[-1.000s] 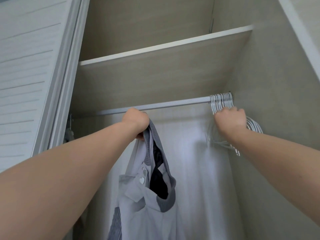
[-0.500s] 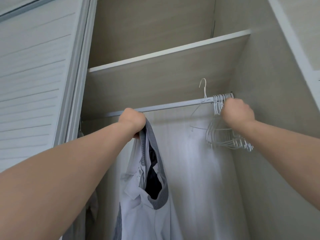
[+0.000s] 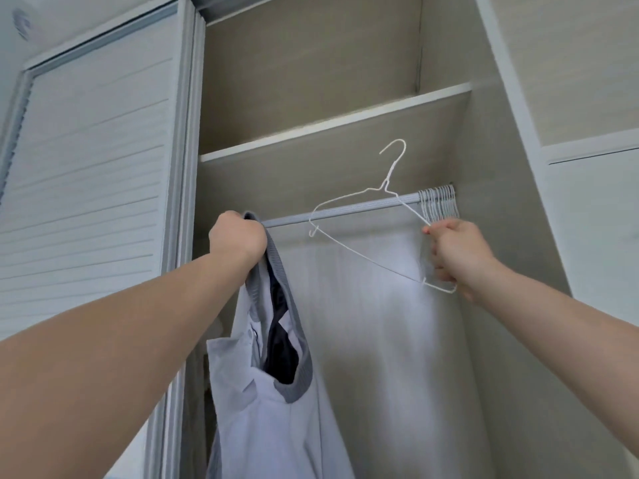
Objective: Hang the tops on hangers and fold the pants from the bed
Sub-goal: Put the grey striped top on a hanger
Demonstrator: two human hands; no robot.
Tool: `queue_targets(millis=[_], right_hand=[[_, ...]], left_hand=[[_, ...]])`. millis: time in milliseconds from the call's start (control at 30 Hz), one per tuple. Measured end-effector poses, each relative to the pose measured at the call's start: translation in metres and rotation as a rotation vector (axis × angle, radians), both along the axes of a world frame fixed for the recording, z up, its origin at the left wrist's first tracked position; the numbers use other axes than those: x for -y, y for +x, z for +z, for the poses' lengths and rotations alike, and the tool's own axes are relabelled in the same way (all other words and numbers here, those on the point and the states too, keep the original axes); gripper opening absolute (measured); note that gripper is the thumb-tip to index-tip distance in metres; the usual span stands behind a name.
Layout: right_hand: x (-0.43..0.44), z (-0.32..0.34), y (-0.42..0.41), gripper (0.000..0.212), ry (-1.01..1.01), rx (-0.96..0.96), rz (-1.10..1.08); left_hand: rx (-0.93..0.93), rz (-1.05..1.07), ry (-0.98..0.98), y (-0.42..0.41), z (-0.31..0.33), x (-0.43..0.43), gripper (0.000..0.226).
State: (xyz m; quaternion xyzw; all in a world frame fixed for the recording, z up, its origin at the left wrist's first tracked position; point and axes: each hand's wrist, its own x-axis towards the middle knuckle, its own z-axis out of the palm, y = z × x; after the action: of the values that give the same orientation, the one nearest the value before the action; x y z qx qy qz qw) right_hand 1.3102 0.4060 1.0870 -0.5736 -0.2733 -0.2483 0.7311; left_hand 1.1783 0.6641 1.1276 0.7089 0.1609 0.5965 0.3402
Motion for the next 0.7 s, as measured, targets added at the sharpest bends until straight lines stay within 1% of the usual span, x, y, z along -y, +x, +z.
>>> queue_targets(millis=[133,267,367,433,500,567,633,700], right_hand=[[-0.001,-0.001,-0.045,0.026,0.109,0.003,0.229],[-0.001,0.020,-0.091,0.023,0.211,0.084,0.354],[0.000,0.038,-0.117,0.018,0.274,0.122,0.452],[0.000,0.046,-0.132,0.010,0.233,0.122,0.550],[0.000,0.053,-0.147,0.006,0.107,0.094,0.649],[0.001,0.055,-0.162,0.012,0.001,0.039,0.738],[0.003,0.053,-0.180,0.019,-0.068,-0.001,0.813],[0.004,0.042,-0.202,0.026,-0.131,0.001,0.867]], left_hand=[[0.083,0.041,-0.068,-0.042,0.001,0.009,0.028],[0.185,0.131,-0.092,-0.102,0.018,0.026,0.031],[0.221,0.201,-0.074,-0.152,0.037,0.046,0.020],[0.251,0.261,-0.071,-0.185,0.048,0.066,0.024],[0.268,0.308,-0.055,-0.218,0.053,0.090,0.018],[0.247,0.424,0.004,-0.249,0.052,0.115,0.016],[0.209,0.539,0.049,-0.281,0.047,0.138,0.019],[0.150,0.652,0.061,-0.315,0.039,0.160,0.021]])
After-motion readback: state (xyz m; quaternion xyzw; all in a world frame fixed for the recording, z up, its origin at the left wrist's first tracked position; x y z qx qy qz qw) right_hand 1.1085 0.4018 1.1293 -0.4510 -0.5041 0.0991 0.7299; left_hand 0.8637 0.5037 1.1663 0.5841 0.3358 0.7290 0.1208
